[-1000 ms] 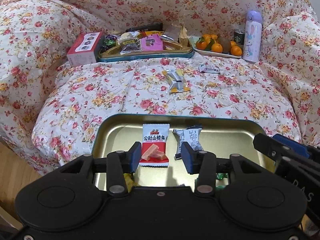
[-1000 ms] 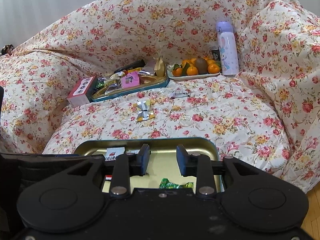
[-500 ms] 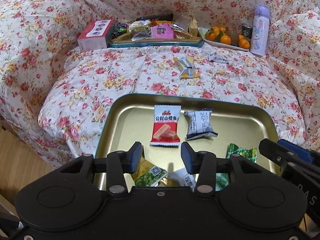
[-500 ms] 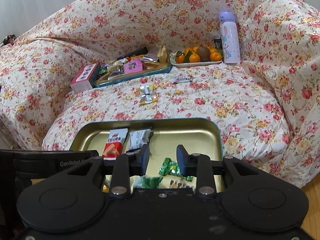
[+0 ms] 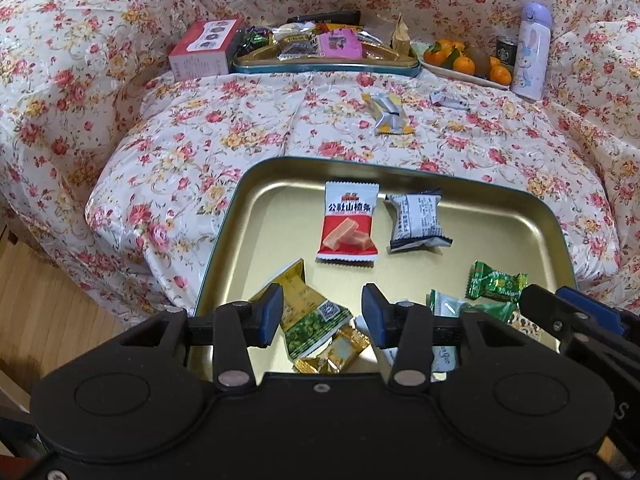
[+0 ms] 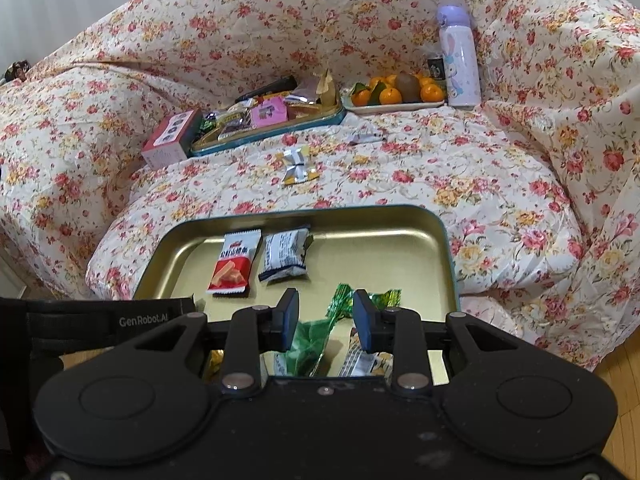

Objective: Organize snacks
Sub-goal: 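Open the left tool to drop the white packet while the right tool releases the green candy, then move both tools back toward the silver-yellow packet on the sofa, then close the right tool on the silver-yellow packet while the left tool approaches the white packet, then close the left tool on the white hawthorn packet and lift it, then carry the white packet and silver-yellow packet over the floor gold tray with both tools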

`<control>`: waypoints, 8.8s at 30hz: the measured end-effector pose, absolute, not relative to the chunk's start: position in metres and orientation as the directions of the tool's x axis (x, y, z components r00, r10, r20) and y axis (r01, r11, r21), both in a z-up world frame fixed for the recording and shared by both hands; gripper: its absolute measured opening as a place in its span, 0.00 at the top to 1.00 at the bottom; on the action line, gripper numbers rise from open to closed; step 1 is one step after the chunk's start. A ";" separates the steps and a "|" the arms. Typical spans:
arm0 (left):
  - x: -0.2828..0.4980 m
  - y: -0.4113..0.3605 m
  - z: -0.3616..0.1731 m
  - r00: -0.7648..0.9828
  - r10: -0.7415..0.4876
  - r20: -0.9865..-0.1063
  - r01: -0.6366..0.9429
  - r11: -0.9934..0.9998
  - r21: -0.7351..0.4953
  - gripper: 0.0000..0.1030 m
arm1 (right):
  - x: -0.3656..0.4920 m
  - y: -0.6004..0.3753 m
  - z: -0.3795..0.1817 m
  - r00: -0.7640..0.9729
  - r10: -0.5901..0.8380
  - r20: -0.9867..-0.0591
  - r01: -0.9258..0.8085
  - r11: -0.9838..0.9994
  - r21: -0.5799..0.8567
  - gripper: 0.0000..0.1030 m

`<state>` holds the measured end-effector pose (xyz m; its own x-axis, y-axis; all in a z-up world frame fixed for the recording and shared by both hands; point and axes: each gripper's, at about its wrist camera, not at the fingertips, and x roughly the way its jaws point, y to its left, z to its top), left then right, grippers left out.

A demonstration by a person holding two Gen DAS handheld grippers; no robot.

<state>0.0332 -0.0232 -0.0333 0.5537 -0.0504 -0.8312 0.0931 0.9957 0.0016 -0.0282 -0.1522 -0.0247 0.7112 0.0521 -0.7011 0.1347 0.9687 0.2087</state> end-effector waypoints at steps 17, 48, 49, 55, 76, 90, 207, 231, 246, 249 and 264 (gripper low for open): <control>0.028 -0.023 -0.039 0.530 -0.043 -0.847 0.098 0.995 0.011 0.49 | -0.029 -0.150 -0.029 0.688 0.053 -0.723 0.141 0.969 0.205 0.69; 0.051 -0.011 -0.028 0.447 -0.097 -0.889 0.191 0.981 -0.011 0.49 | -0.006 -0.153 -0.033 0.650 0.084 -0.755 0.095 0.977 0.190 0.68; 0.055 -0.012 -0.026 0.447 -0.102 -0.889 0.198 0.980 -0.013 0.49 | -0.003 -0.155 -0.032 0.652 0.085 -0.754 0.095 0.977 0.192 0.68; 0.083 -0.018 -0.013 0.477 -0.096 -0.874 0.219 0.976 0.012 0.49 | 0.021 -0.168 -0.021 0.670 0.074 -0.739 0.103 0.976 0.192 0.67; 0.196 -0.033 -0.023 0.477 -0.076 -0.876 0.180 0.984 0.012 0.49 | 0.152 -0.183 -0.017 0.686 0.150 -0.712 0.006 0.977 0.211 0.61; 0.239 -0.019 -0.055 0.423 -0.052 -0.905 0.122 0.992 0.000 0.49 | 0.234 -0.161 -0.053 0.619 0.209 -0.757 -0.088 0.976 0.197 0.53; 0.280 -0.158 -0.074 0.524 -0.315 -0.791 0.775 0.562 0.290 0.61 | 0.222 -0.280 -0.118 0.807 -0.028 -0.591 0.028 1.000 -0.010 0.63; 0.310 -0.159 -0.085 0.433 -0.298 -0.850 0.669 0.739 0.082 0.75 | 0.221 -0.279 -0.118 0.807 -0.029 -0.590 0.028 1.000 -0.011 0.63; 0.295 -0.080 -0.090 0.474 -0.038 -0.880 0.351 0.924 0.149 0.67 | 0.221 -0.281 -0.118 0.807 -0.029 -0.590 0.028 1.000 -0.010 0.63; 0.295 -0.077 -0.092 0.494 -0.051 -0.868 0.345 0.928 0.142 0.65 | 0.221 -0.280 -0.118 0.807 -0.033 -0.589 0.028 0.999 -0.018 0.63; 0.299 -0.061 -0.088 0.479 -0.112 -0.871 0.275 0.961 0.028 0.72 | 0.221 -0.274 -0.118 0.808 -0.054 -0.587 0.026 0.998 -0.056 0.62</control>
